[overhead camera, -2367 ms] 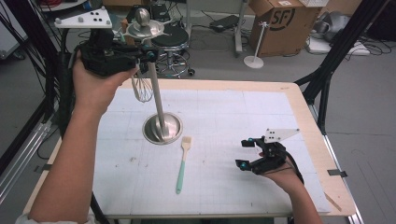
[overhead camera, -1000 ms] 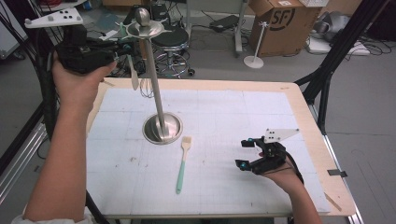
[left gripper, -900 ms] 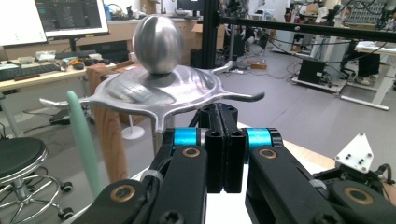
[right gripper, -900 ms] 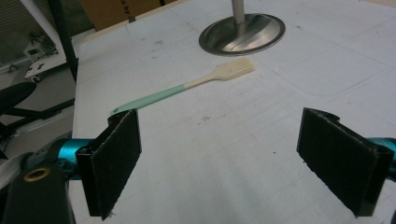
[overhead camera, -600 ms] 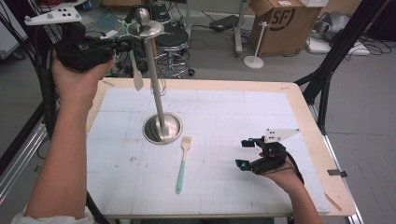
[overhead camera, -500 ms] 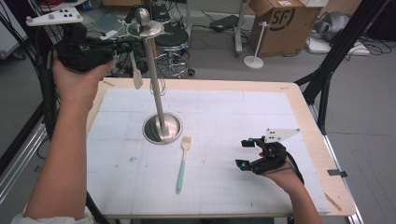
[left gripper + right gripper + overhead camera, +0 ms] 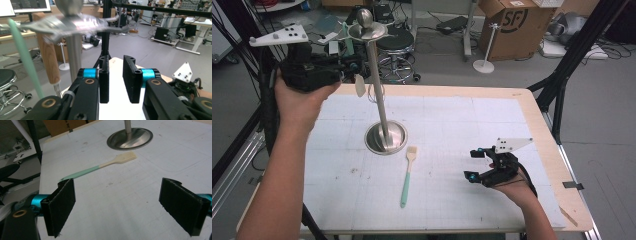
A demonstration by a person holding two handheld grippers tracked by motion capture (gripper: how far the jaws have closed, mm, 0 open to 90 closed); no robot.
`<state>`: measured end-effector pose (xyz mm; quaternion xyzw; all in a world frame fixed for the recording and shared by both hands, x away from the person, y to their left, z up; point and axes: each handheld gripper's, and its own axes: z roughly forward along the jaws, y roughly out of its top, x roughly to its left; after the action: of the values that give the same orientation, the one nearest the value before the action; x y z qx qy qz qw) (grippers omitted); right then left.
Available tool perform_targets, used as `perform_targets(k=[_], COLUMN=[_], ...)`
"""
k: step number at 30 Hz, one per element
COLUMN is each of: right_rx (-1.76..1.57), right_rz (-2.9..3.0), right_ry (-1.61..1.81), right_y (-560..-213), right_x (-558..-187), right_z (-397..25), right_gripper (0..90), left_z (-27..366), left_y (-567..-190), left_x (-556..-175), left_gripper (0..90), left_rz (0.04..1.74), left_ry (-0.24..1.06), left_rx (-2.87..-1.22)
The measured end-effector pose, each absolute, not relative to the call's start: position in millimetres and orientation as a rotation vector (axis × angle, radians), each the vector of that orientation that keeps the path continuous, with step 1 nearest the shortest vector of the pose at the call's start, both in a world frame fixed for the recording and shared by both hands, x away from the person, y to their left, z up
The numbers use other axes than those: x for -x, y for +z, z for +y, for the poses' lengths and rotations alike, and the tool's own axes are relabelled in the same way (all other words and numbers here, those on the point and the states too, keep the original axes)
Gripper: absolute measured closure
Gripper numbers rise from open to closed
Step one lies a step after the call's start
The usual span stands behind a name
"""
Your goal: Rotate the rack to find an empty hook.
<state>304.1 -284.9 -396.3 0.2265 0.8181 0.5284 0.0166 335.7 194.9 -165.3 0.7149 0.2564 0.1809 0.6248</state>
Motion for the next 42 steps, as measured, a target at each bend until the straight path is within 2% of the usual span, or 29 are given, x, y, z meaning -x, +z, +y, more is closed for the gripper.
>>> perform_targets(k=[16, 29, 42], right_rx=[-0.701, -0.698, -0.700], right_rz=[2.540, 2.546, 2.547], right_ry=[1.642, 1.634, 1.633], right_y=[-396.1, -397.3, -397.4], right_x=[-303.7, -304.1, -304.1], right_z=[-285.4, -283.8, -284.1], right_gripper=[13.1, 13.1, 13.2], left_z=[189.7, 197.1, 187.2], left_y=[-196.7, -228.3, -253.1], left_x=[-330.1, -326.6, -325.6], left_gripper=[47.7, 34.2, 27.7], left_rz=[0.610, 0.654, 0.650], left_ry=[0.368, 0.365, 0.377], left_rx=[-1.674, -1.682, -1.728])
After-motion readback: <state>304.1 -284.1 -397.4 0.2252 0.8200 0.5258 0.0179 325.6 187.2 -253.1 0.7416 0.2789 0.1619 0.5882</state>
